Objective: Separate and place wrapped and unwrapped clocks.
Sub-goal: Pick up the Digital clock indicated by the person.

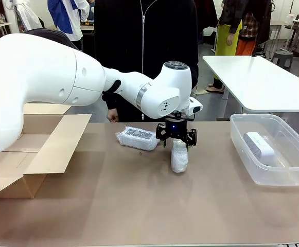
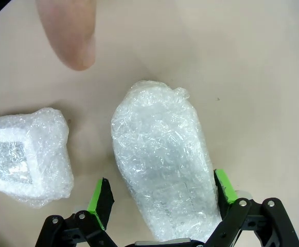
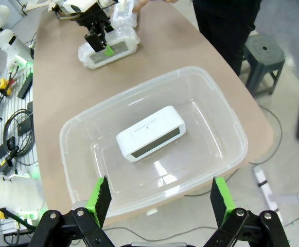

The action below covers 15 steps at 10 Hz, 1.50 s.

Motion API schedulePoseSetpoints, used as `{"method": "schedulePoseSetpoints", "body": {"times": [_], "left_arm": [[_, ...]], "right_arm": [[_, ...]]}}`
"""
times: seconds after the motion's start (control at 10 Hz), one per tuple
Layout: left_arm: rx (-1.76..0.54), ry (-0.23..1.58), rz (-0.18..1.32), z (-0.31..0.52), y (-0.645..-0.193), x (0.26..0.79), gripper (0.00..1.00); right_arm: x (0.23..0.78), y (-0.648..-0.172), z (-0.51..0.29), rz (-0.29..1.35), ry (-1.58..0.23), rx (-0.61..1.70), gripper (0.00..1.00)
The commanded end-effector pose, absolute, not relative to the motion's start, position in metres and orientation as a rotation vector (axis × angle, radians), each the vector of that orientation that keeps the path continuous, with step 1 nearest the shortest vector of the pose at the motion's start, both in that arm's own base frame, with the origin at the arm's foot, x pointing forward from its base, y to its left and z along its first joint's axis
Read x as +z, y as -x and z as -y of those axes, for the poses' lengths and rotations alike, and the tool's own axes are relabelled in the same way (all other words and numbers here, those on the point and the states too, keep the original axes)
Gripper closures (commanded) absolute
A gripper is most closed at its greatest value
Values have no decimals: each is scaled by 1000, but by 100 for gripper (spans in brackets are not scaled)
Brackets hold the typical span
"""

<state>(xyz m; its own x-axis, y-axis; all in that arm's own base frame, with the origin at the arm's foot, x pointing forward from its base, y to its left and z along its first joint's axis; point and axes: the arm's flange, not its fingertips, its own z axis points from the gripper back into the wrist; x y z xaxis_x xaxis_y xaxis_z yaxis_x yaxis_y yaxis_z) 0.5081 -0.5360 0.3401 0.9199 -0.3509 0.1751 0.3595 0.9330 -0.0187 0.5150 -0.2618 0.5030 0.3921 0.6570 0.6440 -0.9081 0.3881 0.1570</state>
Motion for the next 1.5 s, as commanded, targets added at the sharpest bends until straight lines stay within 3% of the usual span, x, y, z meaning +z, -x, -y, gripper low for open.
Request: {"method": "schedulePoseSetpoints", "body": {"times": [0.0, 0.5, 0.6, 0.7, 0.8, 0.9, 1.0, 1.1, 1.2, 1.3, 1.4], "left_arm": [[-366, 48, 168, 536, -507, 340, 0], [-367, 51, 170, 537, -507, 340, 0], [-425, 57, 176, 531, -505, 343, 19], [-424, 40, 161, 531, -506, 344, 19], [-436, 48, 145, 532, -504, 344, 38], [-441, 51, 143, 533, -503, 344, 39], [-446, 56, 138, 533, -502, 344, 58], [-447, 56, 137, 534, -502, 344, 59], [-451, 58, 137, 534, -500, 348, 78], [-465, 59, 151, 533, -497, 356, 79], [-484, 65, 153, 532, -493, 363, 98]], "right_arm": [[501, -514, 261, 535, -543, 1067, 0], [501, -514, 261, 535, -543, 1067, 0], [501, -514, 261, 535, -543, 1067, 0], [501, -514, 261, 535, -543, 1067, 0], [501, -514, 261, 535, -543, 1067, 0], [501, -514, 261, 535, -543, 1067, 0], [501, -514, 261, 535, -543, 1067, 0], [501, -514, 261, 535, -543, 1067, 0], [501, -514, 261, 535, -543, 1067, 0], [501, -514, 261, 535, -543, 1067, 0], [501, -514, 261, 535, -543, 1067, 0]]}}
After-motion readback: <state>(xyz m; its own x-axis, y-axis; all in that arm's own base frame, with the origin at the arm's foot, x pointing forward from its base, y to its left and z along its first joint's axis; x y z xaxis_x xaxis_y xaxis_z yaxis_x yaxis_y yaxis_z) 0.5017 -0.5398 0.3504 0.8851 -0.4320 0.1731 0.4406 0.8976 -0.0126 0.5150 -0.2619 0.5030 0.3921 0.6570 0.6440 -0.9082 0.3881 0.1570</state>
